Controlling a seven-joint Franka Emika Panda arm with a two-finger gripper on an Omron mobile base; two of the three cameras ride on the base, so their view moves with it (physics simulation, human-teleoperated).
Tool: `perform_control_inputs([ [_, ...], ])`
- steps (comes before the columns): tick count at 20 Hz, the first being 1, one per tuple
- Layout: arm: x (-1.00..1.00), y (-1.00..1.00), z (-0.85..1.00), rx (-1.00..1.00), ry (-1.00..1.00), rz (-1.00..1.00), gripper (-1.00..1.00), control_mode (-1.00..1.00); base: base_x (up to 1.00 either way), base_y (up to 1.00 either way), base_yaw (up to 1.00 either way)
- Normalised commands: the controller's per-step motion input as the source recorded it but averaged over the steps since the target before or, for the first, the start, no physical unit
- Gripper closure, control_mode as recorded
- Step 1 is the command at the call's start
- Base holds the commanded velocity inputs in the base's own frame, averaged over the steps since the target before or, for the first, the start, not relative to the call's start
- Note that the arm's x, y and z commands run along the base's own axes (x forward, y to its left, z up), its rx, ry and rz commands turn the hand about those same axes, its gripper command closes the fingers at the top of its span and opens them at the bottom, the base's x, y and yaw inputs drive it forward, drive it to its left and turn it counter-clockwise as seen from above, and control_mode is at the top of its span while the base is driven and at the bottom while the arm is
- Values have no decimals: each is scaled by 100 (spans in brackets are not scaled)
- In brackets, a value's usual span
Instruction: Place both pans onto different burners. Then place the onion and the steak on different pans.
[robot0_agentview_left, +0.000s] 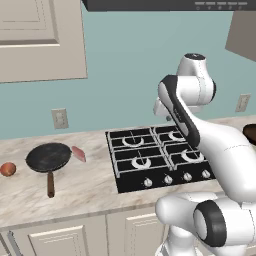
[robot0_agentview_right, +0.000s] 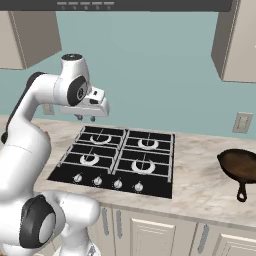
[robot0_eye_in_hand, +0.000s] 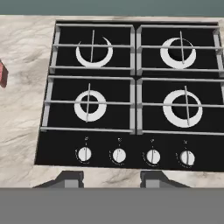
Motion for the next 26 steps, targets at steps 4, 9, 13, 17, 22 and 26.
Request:
perform_control_inputs([
  [4, -8, 0, -1, 0, 0, 0, -100, -100, 0, 0, 0],
  [9, -18, 4, -5, 0, 0, 0, -100, -100, 0, 0, 0],
  [13, -21, 6, -7, 0, 0, 0, -100, -100, 0, 0, 0],
  [17, -18, 12, -7, 0, 0, 0, -100, -100, 0, 0, 0],
  [22, -12, 19, -5, 0, 0, 0, -100, -100, 0, 0, 0],
  [26, -8, 22, -6, 0, 0, 0, -100, -100, 0, 0, 0],
])
